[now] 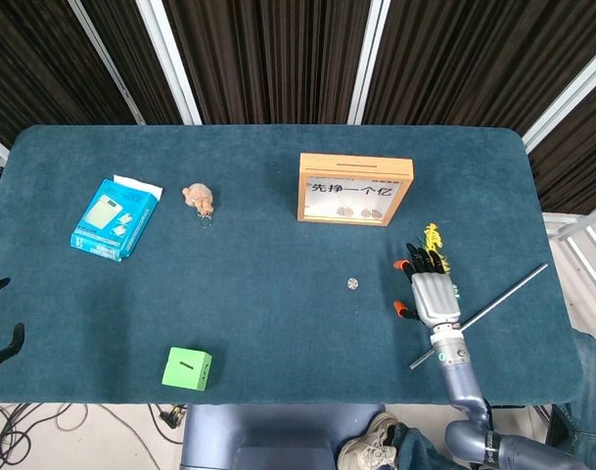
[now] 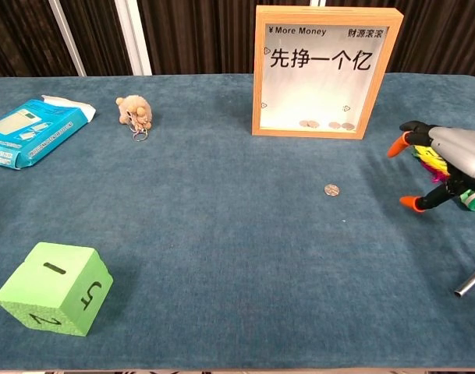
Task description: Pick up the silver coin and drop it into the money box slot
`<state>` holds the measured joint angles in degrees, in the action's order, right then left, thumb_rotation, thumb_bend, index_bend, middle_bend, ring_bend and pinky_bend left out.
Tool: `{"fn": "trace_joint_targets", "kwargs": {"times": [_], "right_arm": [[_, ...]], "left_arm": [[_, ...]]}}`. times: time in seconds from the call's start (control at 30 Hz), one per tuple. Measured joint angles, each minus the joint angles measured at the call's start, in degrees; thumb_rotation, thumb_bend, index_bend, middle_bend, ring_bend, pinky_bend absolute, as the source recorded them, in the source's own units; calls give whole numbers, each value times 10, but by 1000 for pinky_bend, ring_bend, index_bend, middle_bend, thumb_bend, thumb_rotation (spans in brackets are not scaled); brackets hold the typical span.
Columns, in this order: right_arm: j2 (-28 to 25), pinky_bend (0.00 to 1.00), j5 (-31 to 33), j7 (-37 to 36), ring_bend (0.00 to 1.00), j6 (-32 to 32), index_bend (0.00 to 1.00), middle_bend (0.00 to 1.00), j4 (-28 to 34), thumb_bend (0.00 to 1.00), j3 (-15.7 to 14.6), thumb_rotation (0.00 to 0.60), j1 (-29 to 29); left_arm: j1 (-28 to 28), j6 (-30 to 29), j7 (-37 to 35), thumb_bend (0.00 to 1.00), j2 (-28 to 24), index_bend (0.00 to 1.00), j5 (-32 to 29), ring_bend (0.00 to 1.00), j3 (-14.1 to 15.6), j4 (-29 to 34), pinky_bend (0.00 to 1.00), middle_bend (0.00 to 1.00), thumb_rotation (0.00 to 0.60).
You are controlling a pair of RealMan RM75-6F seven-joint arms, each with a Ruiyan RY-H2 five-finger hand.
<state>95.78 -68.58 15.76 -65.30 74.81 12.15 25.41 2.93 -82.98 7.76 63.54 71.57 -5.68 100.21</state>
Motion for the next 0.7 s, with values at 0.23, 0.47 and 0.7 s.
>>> {"fn": "trace_joint_targets", "kwargs": {"times": [0.23, 0.47, 0.7], "right_arm": [[21, 0, -7, -6, 0, 1, 341, 10, -15, 351, -8, 600, 5], [47, 0, -10, -14, 0, 6, 352, 10, -45, 361, -7, 600, 17], [65, 0, -13, -18, 0, 11, 363, 10, -68, 413, -3, 600, 30]], "left_arm": [[0, 0, 0, 423, 0, 166, -1, 39, 0, 0, 5, 21, 600], [0, 1, -1, 423, -1, 166, -1, 39, 1, 1, 5, 21, 600], [1, 2, -1, 423, -2, 167, 0, 40, 1, 1, 5, 21, 600]]}}
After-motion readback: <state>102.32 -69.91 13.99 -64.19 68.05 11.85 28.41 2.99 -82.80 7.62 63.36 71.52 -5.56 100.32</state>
